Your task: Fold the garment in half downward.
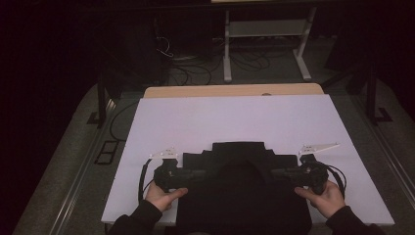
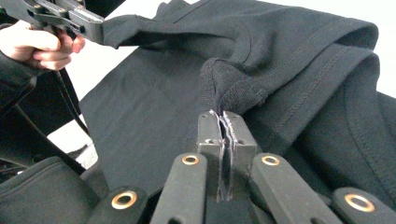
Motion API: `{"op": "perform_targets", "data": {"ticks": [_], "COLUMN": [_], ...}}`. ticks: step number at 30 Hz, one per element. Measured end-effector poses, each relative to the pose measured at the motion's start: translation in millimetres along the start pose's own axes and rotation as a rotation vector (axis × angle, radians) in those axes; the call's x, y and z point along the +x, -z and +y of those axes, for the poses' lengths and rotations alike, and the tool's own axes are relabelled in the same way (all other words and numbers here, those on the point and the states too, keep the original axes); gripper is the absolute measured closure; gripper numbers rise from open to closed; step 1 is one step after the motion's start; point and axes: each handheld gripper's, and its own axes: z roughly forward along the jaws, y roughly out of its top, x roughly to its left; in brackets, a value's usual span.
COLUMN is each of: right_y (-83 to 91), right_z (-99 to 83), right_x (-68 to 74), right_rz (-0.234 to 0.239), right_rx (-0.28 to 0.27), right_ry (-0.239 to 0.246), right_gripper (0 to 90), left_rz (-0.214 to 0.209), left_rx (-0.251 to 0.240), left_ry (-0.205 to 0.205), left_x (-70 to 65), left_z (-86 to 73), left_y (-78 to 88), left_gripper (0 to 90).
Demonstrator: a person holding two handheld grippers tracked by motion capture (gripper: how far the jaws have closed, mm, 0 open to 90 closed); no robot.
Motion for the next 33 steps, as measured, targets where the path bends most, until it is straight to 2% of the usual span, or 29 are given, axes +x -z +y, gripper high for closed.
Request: {"op": "perform_targets", "data": {"ticks": [9,33], "right_y": [2.1,8.0], "right_z": [-7.6,-22.9], "right_x": [3.3,14.0], "right_rz": [0.007,0.032], "right_rx": [0.030,0.073], "right_ry": [-0.001,-0.003], "right_gripper": [85.4,85.4], "left_rz": [-0.009,-0.033], "left_rx": [0.045,0.109], "left_ry": [-0.007,-0.023], "left_x": [-5.1,-18.4], "left_z": [-6.4,-18.3], "left_y": [-1.9,1.2], "left_gripper": [87.0,86.9]}}
